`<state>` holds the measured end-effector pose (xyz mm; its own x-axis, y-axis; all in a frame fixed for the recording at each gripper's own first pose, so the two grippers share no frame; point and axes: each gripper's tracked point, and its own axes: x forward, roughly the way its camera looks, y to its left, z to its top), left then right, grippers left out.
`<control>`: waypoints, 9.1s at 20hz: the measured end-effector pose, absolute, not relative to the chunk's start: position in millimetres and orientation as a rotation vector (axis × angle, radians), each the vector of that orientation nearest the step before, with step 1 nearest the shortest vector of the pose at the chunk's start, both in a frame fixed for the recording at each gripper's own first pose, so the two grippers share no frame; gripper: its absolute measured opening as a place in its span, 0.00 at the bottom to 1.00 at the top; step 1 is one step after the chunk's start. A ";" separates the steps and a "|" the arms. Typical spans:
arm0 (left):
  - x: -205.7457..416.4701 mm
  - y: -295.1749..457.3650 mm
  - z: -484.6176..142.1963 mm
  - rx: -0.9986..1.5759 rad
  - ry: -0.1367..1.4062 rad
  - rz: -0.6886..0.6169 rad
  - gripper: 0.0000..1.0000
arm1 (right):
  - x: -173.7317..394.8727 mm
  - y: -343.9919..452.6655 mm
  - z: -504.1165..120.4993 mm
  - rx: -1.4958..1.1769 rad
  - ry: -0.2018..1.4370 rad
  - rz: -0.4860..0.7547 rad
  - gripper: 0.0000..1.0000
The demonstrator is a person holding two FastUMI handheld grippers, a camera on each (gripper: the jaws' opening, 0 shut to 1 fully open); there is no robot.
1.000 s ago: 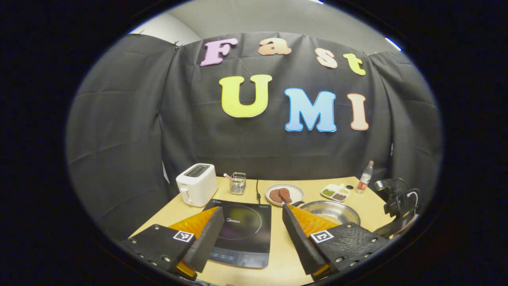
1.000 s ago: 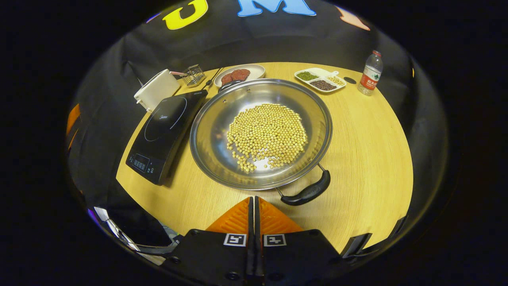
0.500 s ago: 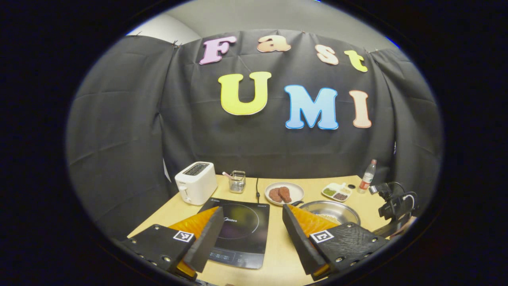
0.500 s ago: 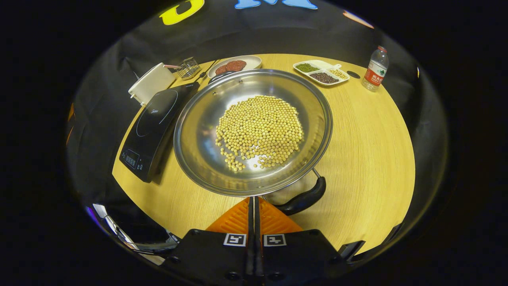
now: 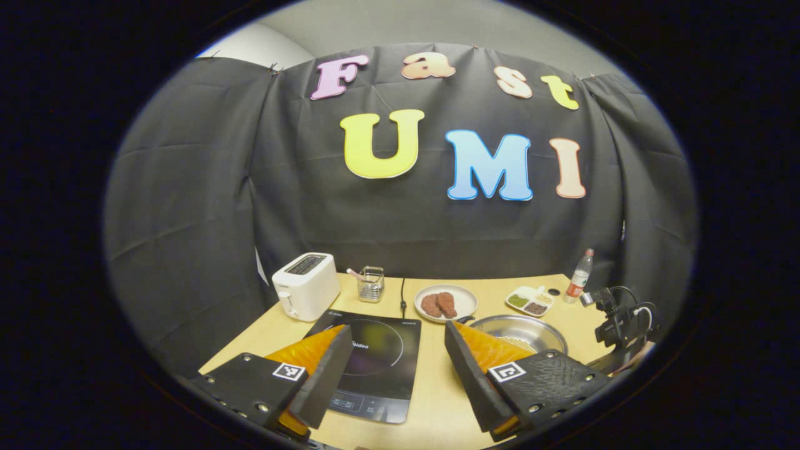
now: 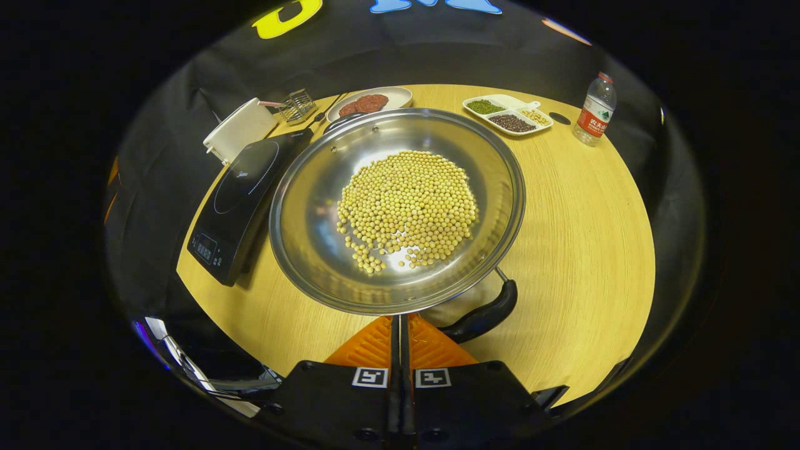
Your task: First push the handle of the pot to place it horizontally, then grasp the pot with both hands and set it on the induction cooktop.
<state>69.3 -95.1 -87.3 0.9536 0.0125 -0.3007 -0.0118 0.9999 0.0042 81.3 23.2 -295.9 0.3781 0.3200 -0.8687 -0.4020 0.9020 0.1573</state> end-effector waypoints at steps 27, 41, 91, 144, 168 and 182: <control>82.8 -150.0 -95.0 0.004 0.326 0.015 0.88 | 139.0 -56.2 -295.7 -0.131 1.021 0.333 0.02; 88.5 -159.2 -88.3 0.021 0.303 0.024 0.90 | 179.6 -74.9 -290.0 -0.074 0.982 0.279 0.02; 239.2 -243.4 -386.9 -0.255 0.971 -0.198 0.87 | 261.5 -65.8 -314.0 0.171 1.028 0.295 0.98; 90.8 -5.1 -291.8 -0.215 1.007 -0.345 0.52 | 32.3 115.0 -240.4 0.202 1.002 0.178 0.53; 217.2 134.0 -320.1 -0.238 0.930 -0.195 0.52 | 155.0 276.9 -235.8 0.142 0.966 0.303 0.53; 268.4 142.5 -346.7 -0.207 0.916 -0.230 0.48 | 187.4 301.1 -253.2 0.146 0.970 0.287 0.50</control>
